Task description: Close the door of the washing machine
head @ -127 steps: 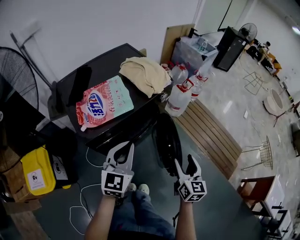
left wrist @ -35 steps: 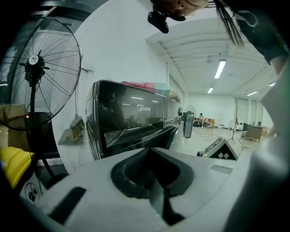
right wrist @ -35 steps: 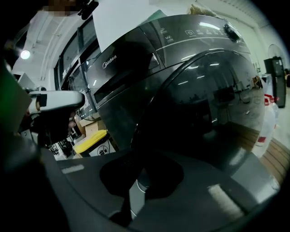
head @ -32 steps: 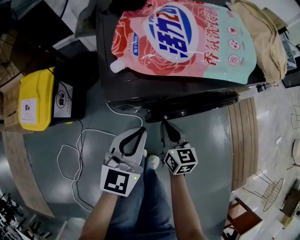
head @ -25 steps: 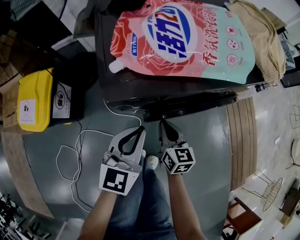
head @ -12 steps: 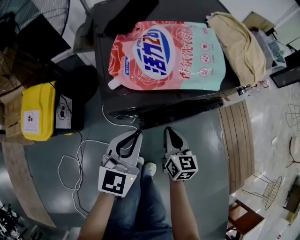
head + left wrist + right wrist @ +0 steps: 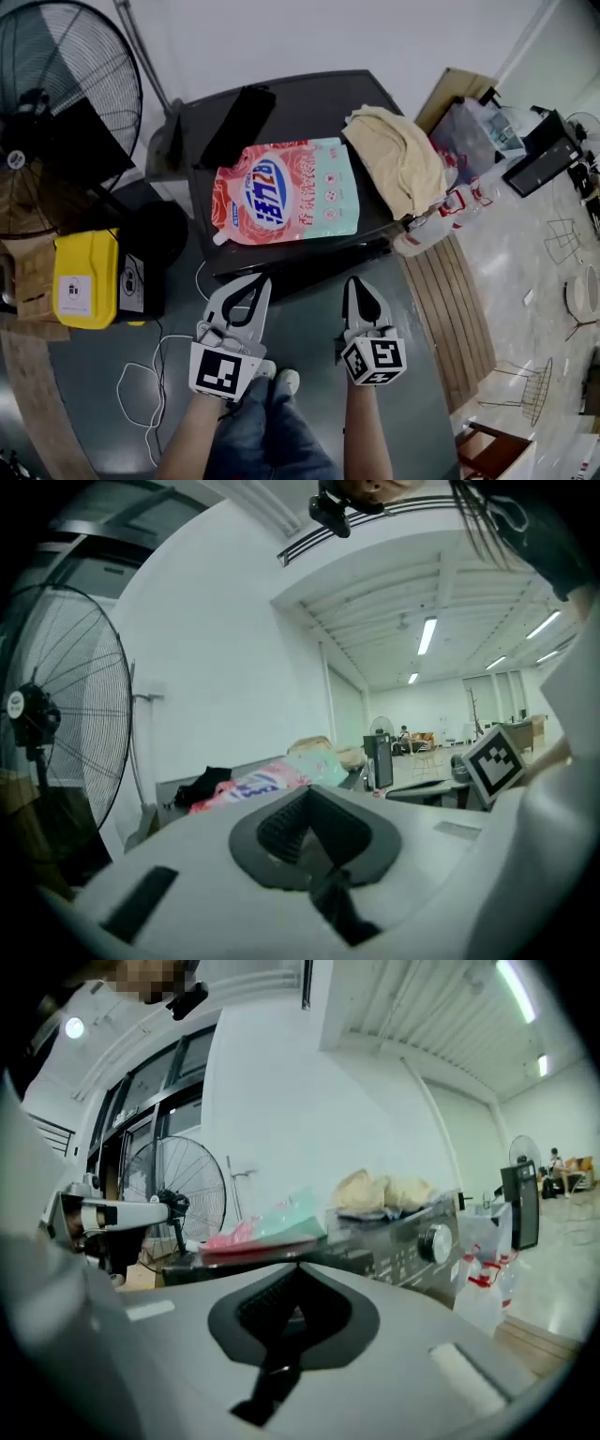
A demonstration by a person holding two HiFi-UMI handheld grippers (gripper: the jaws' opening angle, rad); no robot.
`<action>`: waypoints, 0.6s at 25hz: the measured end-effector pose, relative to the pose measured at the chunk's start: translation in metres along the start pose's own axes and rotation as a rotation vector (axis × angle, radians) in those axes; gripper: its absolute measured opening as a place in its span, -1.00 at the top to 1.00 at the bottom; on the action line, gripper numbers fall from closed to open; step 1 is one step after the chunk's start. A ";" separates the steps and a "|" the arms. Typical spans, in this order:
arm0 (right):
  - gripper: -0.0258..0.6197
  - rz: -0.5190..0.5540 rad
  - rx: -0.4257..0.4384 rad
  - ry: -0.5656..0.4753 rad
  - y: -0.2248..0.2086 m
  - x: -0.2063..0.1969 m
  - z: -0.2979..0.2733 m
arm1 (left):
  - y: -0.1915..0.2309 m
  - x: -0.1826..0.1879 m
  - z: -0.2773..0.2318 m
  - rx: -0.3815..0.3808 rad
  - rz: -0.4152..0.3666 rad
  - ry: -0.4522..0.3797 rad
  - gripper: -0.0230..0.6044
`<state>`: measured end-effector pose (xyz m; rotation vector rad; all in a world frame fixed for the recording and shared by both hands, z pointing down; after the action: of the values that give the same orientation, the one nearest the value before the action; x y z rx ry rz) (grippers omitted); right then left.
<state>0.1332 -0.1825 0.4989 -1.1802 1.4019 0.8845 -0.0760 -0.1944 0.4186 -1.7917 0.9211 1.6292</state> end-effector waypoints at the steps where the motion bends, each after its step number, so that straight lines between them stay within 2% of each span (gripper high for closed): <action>1: 0.88 0.014 -0.008 -0.018 -0.004 0.016 0.005 | -0.001 0.013 -0.001 -0.001 -0.007 -0.015 0.90; 9: 0.88 0.125 -0.092 -0.211 -0.039 0.139 0.037 | -0.014 0.115 -0.025 -0.035 -0.092 -0.156 0.90; 15: 0.88 0.193 -0.144 -0.316 -0.050 0.209 0.065 | -0.028 0.172 -0.033 -0.070 -0.130 -0.242 0.90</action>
<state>0.2066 -0.1720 0.2868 -0.9693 1.2215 1.2677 -0.0275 -0.2244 0.2504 -1.6184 0.6337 1.7652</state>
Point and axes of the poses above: the fingertips, and each gripper's own axes: z backward along the fingers, y to its left, x out of its top, the point moved 6 cm from there along z, backward along the fingers, and after that the axes turned 8 degrees about z, right-handed, at the moved point
